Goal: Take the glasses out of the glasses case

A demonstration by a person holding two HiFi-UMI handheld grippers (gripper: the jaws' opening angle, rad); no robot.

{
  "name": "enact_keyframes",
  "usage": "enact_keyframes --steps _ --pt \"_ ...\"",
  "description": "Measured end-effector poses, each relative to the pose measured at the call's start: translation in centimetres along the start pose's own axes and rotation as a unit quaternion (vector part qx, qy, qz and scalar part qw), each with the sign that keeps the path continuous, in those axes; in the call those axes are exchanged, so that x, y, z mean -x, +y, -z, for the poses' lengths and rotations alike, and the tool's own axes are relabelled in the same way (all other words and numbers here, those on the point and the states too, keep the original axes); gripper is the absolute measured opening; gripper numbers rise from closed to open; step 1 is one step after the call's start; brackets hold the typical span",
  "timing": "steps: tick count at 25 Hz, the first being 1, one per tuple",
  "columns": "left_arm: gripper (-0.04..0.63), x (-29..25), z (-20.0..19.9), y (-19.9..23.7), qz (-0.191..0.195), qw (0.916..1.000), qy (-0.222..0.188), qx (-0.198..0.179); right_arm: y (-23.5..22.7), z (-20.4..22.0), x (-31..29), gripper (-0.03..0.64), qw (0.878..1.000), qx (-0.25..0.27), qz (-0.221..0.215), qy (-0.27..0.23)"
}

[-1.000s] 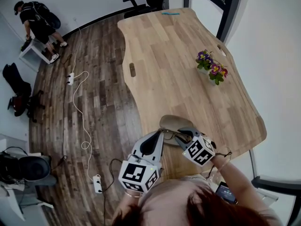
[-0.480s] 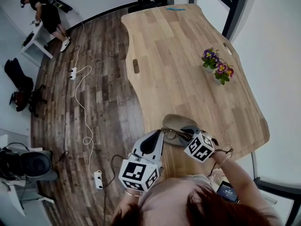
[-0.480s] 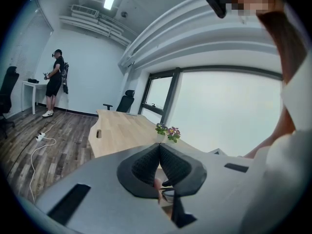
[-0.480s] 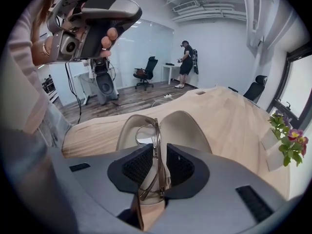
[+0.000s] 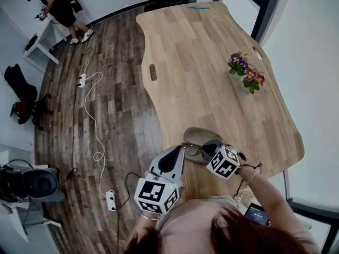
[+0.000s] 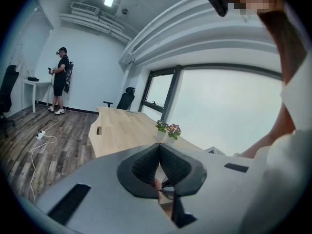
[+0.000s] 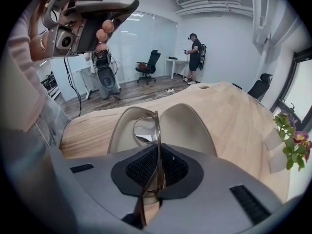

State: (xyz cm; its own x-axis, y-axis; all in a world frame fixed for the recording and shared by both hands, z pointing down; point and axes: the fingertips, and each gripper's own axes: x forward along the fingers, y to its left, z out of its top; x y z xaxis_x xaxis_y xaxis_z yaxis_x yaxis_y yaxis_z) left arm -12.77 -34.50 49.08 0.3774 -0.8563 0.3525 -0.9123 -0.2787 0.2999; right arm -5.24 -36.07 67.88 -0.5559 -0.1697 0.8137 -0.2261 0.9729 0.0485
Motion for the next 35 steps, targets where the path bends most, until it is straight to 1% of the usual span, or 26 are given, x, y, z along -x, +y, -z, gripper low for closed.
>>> enact_keyframes --steps 6,10,19,25,35 --pt "0.002 0.4 0.3 0.2 -0.003 1.0000 0.000 -0.002 0.1 0.1 0.1 0.015 1.000 -0.008 0.004 -0.006" --pt "0.002 0.9 0.3 0.2 -0.002 1.0000 -0.003 -0.003 -0.1 -0.1 0.8 0.014 1.000 -0.011 0.020 -0.015" --pt "0.002 2.4 -0.3 0.1 -0.006 0.9998 -0.020 -0.007 -0.1 -0.9 2.8 0.012 0.998 0.009 0.053 -0.038" --pt "0.002 3.5 -0.7 0.0 -0.009 0.9994 -0.033 -0.010 -0.4 -1.9 4.4 0.012 0.995 0.006 0.083 -0.062" --pt "0.002 5.8 -1.2 -0.8 -0.017 0.9982 -0.052 -0.025 0.2 -3.3 7.7 0.012 0.986 -0.019 0.125 -0.107"
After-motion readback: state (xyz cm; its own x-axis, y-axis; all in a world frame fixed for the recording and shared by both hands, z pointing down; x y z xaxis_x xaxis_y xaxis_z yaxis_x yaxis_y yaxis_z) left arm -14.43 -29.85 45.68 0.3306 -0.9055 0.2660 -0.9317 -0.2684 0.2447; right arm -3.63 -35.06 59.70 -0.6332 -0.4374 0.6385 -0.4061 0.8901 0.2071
